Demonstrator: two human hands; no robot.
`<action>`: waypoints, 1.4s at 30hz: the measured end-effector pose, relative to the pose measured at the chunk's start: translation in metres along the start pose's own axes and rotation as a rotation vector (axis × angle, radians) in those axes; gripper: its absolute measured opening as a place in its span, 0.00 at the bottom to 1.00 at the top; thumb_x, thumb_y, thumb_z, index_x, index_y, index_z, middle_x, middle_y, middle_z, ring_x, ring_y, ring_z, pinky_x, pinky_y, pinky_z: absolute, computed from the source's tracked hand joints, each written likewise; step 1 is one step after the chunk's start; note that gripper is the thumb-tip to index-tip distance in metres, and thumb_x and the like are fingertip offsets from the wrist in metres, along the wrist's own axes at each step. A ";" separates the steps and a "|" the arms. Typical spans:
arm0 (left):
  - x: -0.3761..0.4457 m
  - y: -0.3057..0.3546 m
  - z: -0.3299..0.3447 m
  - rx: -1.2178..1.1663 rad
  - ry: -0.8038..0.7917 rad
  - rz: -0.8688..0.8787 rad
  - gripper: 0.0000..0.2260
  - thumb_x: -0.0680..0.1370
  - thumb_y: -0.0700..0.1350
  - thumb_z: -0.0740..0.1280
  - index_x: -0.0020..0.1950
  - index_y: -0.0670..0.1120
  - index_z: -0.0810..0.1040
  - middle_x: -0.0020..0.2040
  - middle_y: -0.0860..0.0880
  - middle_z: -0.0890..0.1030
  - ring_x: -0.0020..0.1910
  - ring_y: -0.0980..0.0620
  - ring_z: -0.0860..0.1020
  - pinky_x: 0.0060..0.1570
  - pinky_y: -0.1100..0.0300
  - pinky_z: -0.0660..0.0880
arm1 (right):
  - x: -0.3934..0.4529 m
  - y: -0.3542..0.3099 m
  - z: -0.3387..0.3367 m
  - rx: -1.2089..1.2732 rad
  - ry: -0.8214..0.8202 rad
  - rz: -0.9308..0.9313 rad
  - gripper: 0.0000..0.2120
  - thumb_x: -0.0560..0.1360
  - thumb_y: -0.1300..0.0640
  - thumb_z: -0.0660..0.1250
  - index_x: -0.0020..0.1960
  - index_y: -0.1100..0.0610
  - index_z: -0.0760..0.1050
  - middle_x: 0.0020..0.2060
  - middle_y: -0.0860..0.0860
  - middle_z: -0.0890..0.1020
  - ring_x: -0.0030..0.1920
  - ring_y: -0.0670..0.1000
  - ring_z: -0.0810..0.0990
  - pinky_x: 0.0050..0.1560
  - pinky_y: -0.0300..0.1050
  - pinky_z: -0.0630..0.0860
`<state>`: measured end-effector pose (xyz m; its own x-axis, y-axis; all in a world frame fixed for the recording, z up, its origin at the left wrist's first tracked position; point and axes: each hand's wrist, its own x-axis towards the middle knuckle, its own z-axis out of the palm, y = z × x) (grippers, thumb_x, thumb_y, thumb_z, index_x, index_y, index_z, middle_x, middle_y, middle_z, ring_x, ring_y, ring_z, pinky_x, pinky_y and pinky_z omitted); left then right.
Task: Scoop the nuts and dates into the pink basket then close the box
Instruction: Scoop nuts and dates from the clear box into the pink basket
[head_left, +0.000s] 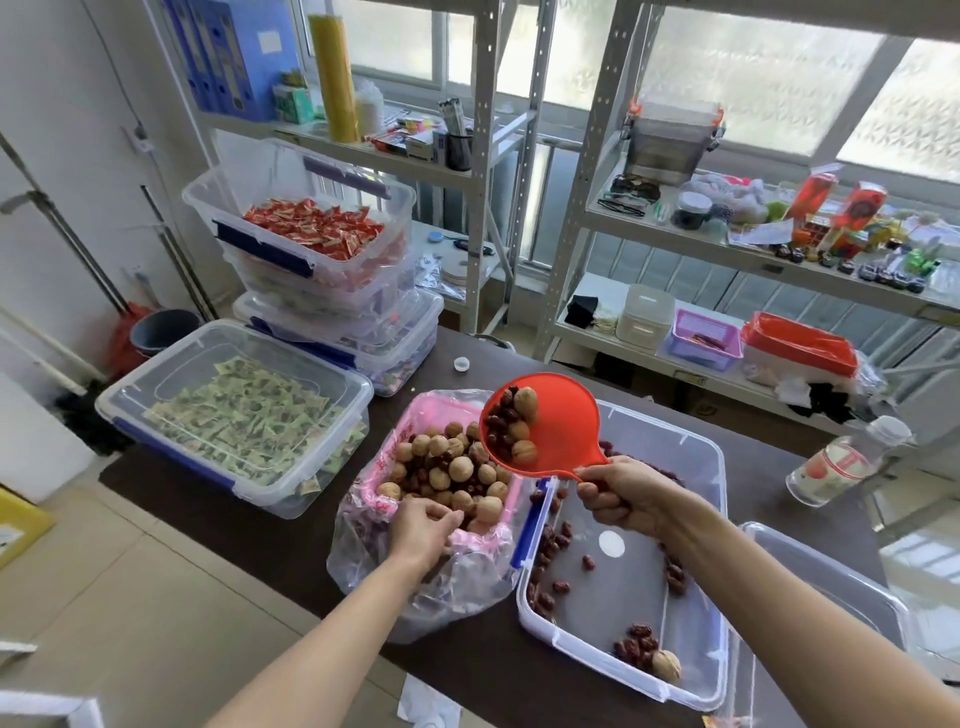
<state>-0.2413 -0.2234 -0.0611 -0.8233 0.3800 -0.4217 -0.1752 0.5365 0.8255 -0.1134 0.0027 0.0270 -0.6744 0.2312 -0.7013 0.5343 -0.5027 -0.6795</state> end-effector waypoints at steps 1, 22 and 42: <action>0.003 -0.002 -0.004 -0.013 0.006 -0.009 0.06 0.74 0.43 0.74 0.38 0.47 0.81 0.37 0.44 0.83 0.39 0.45 0.83 0.46 0.45 0.84 | 0.005 -0.001 0.003 -0.018 0.009 0.006 0.10 0.82 0.64 0.53 0.43 0.61 0.68 0.24 0.52 0.70 0.18 0.43 0.61 0.18 0.32 0.55; 0.039 -0.054 -0.018 -0.086 0.189 -0.245 0.12 0.74 0.43 0.74 0.32 0.39 0.82 0.25 0.46 0.80 0.26 0.47 0.80 0.40 0.46 0.84 | 0.044 -0.006 0.052 -0.789 0.338 -0.148 0.09 0.75 0.68 0.55 0.39 0.62 0.71 0.28 0.57 0.73 0.18 0.45 0.70 0.20 0.37 0.63; 0.045 -0.051 -0.016 -0.013 0.173 -0.243 0.12 0.74 0.47 0.73 0.37 0.38 0.83 0.30 0.44 0.83 0.27 0.46 0.83 0.40 0.50 0.85 | 0.050 -0.013 0.075 -1.395 0.502 -0.411 0.08 0.70 0.65 0.58 0.38 0.58 0.75 0.35 0.55 0.81 0.37 0.57 0.81 0.38 0.51 0.80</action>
<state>-0.2780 -0.2457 -0.1163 -0.8360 0.1075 -0.5381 -0.3841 0.5857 0.7137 -0.1926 -0.0416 0.0173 -0.8071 0.5459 -0.2249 0.5903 0.7524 -0.2923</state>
